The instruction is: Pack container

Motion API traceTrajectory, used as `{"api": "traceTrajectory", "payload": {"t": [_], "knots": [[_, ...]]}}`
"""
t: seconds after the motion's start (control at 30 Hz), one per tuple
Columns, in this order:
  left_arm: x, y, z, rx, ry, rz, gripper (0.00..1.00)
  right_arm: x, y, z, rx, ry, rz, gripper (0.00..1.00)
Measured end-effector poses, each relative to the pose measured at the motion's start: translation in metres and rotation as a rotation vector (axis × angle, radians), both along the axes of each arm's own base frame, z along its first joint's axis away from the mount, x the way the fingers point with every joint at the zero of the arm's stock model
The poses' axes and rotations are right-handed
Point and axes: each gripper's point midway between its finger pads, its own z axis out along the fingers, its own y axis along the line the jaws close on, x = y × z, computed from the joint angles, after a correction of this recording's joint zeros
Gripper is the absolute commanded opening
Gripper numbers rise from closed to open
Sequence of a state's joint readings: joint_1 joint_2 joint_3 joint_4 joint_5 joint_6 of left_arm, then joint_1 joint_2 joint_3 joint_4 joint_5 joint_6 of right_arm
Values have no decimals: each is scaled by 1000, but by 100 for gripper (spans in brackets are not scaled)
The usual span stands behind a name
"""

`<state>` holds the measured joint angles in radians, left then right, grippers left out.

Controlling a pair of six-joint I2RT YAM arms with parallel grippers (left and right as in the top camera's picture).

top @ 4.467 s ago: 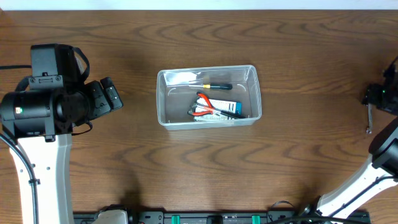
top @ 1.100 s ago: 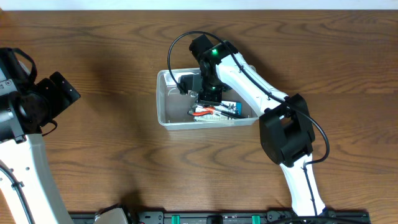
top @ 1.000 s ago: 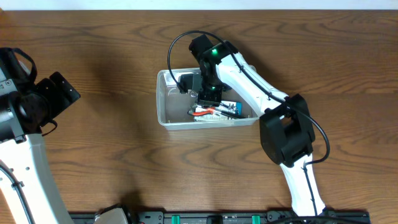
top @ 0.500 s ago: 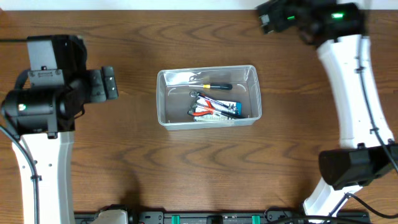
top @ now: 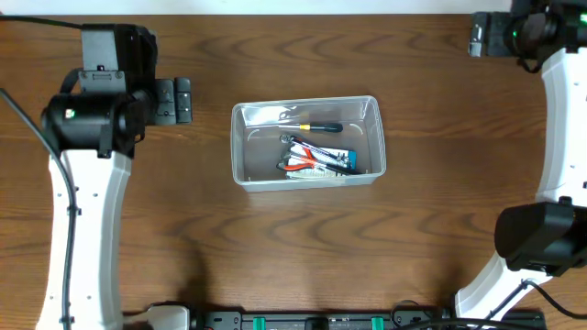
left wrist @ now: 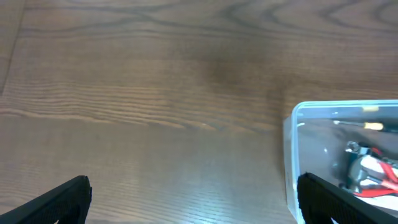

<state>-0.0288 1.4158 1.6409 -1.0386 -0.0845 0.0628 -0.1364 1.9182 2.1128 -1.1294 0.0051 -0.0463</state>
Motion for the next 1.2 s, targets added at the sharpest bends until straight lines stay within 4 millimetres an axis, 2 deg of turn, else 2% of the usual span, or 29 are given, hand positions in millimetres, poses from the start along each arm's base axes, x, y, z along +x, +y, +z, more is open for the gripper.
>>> {"api": "traceTrajectory", "payload": {"t": [0.07, 0.17, 0.27, 0.37, 0.43, 0.57, 0.77, 0.9, 1.07, 1.2], "knots": [[-12, -4, 13, -5, -45, -7, 98, -10, -1, 7, -10, -15, -14, 99], [-40, -11, 36, -13, -143, -31, 98, -32, 1, 33, -29, -95, -23, 99], [-67, -12, 49, -20, -247, -40, 98, -68, 7, 58, -44, -183, -26, 99], [-92, -10, 47, -23, -329, -41, 98, -114, 18, 63, -51, -244, -11, 99], [-107, -7, 37, -16, -358, -32, 98, -142, 27, 51, -52, -250, 6, 99], [-145, 2, 14, 4, -417, -3, 98, -198, 42, 3, -46, -207, 48, 99], [-184, 9, -11, 16, -438, 14, 98, -261, 59, -43, -24, -185, 106, 99], [-195, 11, -26, 22, -399, 17, 98, -280, 62, -54, -11, -212, 107, 99], [-196, 11, -27, 23, -393, 17, 98, -302, 63, -82, 4, -94, 106, 99], [-196, 11, -27, 23, -393, 17, 98, -311, 64, -90, 11, -46, 107, 99]]}}
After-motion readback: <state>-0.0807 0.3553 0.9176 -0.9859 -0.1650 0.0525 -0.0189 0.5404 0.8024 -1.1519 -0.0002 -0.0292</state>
